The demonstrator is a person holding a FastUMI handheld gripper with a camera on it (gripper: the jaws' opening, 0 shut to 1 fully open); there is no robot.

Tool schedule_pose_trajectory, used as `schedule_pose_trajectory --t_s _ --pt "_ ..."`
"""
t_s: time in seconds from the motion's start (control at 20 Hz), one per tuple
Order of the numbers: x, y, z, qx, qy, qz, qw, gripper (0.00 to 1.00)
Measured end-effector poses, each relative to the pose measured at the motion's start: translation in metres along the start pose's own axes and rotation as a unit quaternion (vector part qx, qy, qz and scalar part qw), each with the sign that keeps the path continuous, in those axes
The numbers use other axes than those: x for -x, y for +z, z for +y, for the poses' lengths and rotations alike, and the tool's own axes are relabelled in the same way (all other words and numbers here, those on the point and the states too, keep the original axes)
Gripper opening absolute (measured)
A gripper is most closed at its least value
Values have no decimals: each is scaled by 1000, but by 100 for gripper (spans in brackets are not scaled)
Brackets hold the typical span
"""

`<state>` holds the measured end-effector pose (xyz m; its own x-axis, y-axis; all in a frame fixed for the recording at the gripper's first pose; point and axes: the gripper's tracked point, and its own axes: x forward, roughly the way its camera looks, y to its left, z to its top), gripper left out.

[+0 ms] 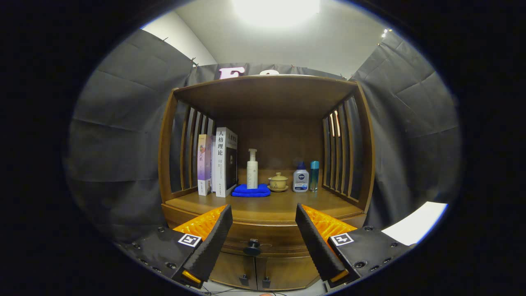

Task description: Pull open the drawer, take out the items inside it, and place them on the countertop above the cabinet.

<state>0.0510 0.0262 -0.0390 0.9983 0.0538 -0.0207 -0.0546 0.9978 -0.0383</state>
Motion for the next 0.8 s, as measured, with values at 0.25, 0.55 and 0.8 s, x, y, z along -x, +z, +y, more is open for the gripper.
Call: schedule_pose_trajectory --t_s 0.25,0.55,0.8 --pt "-28 -32 8 7 5 24 1000 98" --pt "-55 -82 21 -11 19 65 998 98" --pt "-71 -122 18 -11 8 94 995 98"
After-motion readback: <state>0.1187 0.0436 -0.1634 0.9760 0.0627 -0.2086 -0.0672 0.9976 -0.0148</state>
